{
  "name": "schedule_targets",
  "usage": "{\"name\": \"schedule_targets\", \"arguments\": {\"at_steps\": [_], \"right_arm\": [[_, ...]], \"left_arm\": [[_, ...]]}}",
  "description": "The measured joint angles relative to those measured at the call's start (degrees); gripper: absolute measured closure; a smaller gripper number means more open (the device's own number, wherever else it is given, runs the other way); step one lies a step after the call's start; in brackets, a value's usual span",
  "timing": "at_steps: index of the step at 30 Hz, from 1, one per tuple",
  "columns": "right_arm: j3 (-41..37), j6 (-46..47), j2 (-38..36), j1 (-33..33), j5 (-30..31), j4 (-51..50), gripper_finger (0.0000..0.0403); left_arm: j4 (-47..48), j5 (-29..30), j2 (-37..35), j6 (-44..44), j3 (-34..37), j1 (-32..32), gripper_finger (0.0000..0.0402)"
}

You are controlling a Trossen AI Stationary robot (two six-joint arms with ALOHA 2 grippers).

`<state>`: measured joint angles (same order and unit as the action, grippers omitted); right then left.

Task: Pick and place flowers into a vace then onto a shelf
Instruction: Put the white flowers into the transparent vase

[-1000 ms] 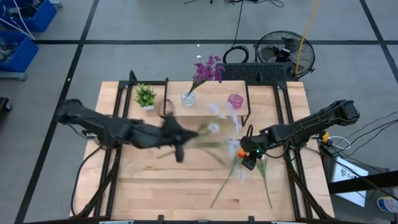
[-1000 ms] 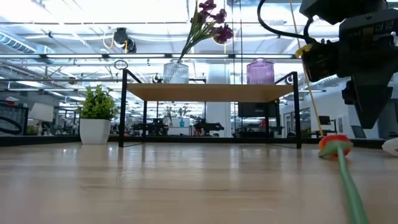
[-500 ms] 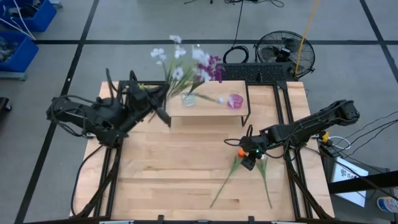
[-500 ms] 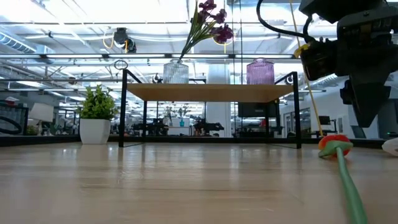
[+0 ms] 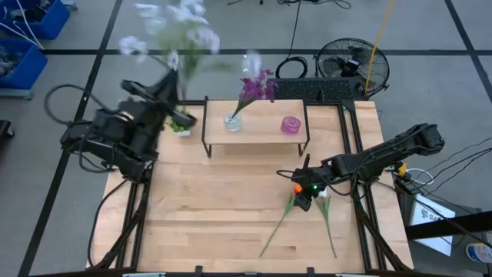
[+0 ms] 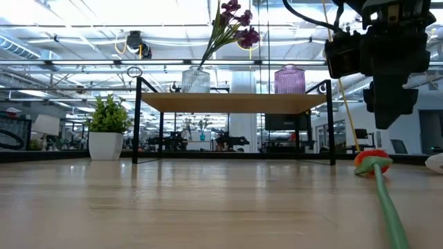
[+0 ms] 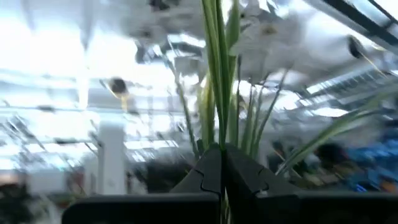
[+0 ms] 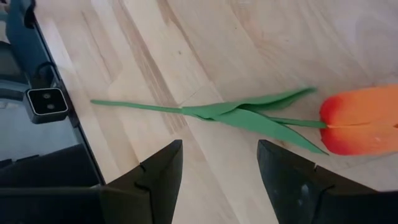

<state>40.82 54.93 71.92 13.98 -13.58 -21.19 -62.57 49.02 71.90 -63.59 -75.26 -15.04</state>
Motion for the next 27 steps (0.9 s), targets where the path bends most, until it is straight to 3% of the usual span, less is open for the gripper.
{"name": "schedule_targets", "arguments": {"at_steps": [2, 6, 11, 16, 27], "right_arm": [[0.0, 0.7, 0.0, 0.0, 0.0, 0.0, 0.0204], [0.0, 1.4, 0.0, 0.0, 0.0, 0.0, 0.0204], [0.0, 1.4, 0.0, 0.0, 0.0, 0.0, 0.0204], [0.0, 3.1, 0.0, 0.0, 0.0, 0.0, 0.0204], [0.0, 3.1, 0.0, 0.0, 0.0, 0.0, 0.0204]], "left_arm": [[-4.8, -1.2, -0.6, -5.5, 0.0, -0.2, 0.0396], [-10.6, 3.4, -0.9, -11.3, 1.1, 2.1, 0.0396], [-10.3, 4.0, -0.6, -0.2, 10.9, 7.8, 0.0396], [-21.0, -2.3, -0.9, 13.4, 20.7, 15.1, 0.0396], [-22.6, -8.6, 0.1, 41.9, 28.8, 26.6, 0.0396]]}}
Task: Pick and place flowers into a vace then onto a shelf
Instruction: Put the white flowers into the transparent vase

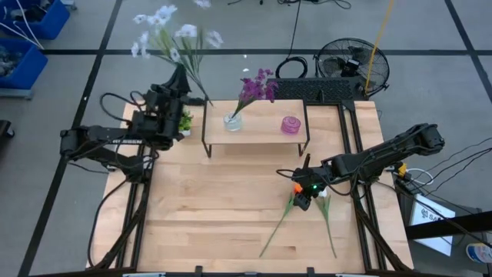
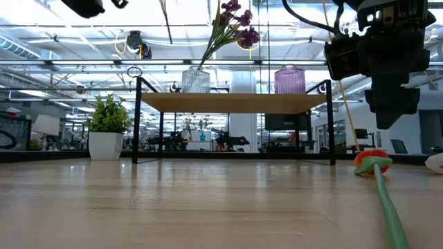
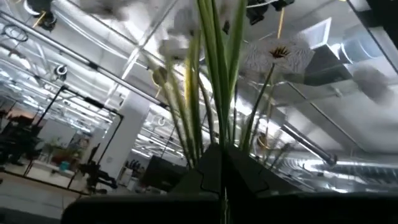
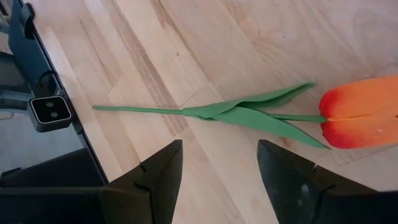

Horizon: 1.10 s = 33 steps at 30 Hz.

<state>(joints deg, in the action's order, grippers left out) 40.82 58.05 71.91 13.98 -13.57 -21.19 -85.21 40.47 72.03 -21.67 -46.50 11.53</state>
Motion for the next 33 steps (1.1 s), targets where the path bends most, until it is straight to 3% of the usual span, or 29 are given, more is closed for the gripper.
{"name": "schedule_targets", "arguments": {"at_steps": [12, 25, 33], "right_arm": [[0.0, -0.1, 0.0, 0.0, 0.0, 0.0, 0.0204], [0.0, -0.2, 0.0, 0.0, 0.0, 0.0, 0.0204], [0.0, -0.2, 0.0, 0.0, 0.0, 0.0, 0.0204]], "left_arm": [[-0.7, -4.7, 7.2, 10.3, 0.5, 3.2, 0.0396], [-0.5, -8.0, 9.1, 11.1, 0.5, 2.3, 0.0396], [0.8, -6.4, 8.9, 5.4, 0.5, -0.2, 0.0396]]}}
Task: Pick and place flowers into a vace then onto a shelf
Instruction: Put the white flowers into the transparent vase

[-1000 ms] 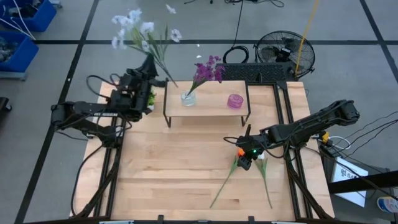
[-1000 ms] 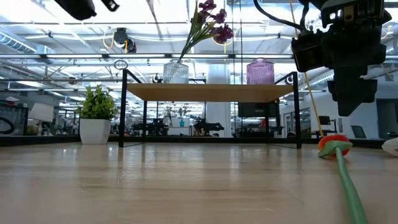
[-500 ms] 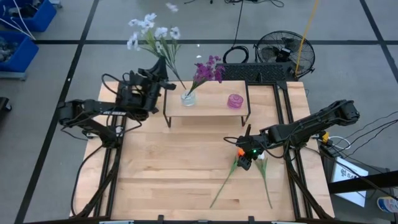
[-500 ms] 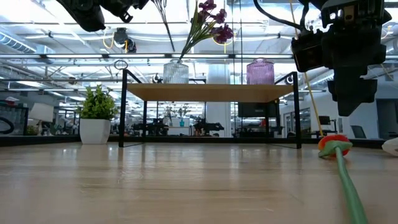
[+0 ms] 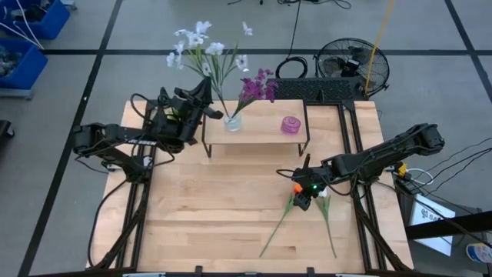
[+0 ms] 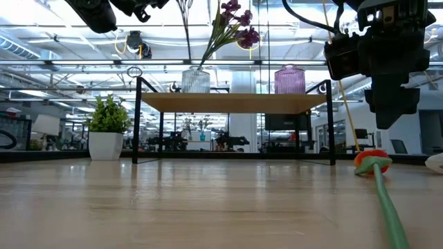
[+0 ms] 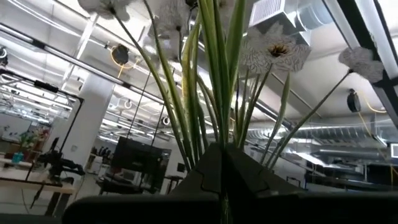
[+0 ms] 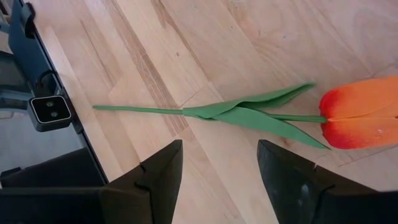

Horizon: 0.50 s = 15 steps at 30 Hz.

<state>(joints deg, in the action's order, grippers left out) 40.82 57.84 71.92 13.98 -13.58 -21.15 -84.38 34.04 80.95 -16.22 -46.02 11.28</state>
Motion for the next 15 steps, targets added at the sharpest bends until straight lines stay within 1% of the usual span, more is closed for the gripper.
{"name": "schedule_targets", "arguments": {"at_steps": [8, 15], "right_arm": [[0.0, 0.0, 0.0, 0.0, 0.0, 0.0, 0.0204], [0.0, 0.0, 0.0, 0.0, 0.0, 0.0, 0.0204]], "left_arm": [[0.4, 0.8, 0.5, 1.8, 0.0, -0.2, 0.0396], [3.4, 1.8, 0.5, 1.6, 0.0, -0.3, 0.0396]]}}
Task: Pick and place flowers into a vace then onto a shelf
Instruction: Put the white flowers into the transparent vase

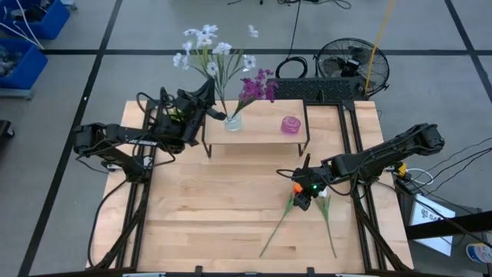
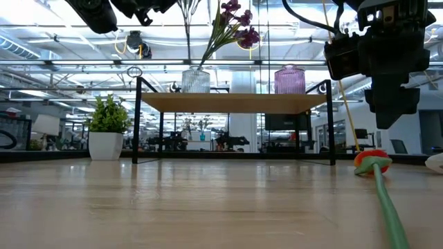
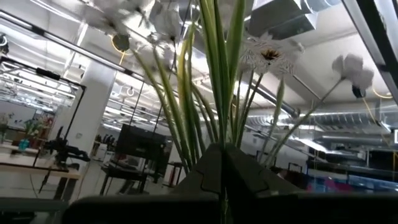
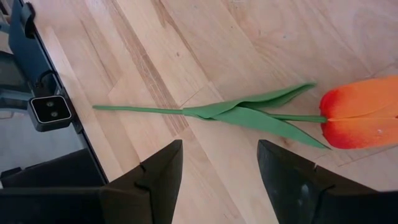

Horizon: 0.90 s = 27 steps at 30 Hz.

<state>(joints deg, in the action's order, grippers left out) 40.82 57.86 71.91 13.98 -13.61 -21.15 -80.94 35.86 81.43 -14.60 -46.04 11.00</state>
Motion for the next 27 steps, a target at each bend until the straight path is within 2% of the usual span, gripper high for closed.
{"name": "schedule_targets", "arguments": {"at_steps": [10, 17, 23, 27], "right_arm": [[0.0, 0.0, 0.0, 0.0, 0.0, 0.0, 0.0204], [0.0, 0.0, 0.0, 0.0, 0.0, 0.0, 0.0204], [0.0, 0.0, 0.0, 0.0, 0.0, 0.0, 0.0204], [0.0, 0.0, 0.0, 0.0, 0.0, 0.0, 0.0204]], "left_arm": [[-3.0, -3.1, 0.0, -0.5, 0.0, 0.1, 0.0396], [-2.8, -3.0, 0.2, -1.4, 0.0, 0.2, 0.0396], [-4.6, -3.2, 4.5, 2.0, 0.0, 1.0, 0.0396], [-7.4, -2.9, 5.7, -0.4, 0.0, 1.0, 0.0396]]}}
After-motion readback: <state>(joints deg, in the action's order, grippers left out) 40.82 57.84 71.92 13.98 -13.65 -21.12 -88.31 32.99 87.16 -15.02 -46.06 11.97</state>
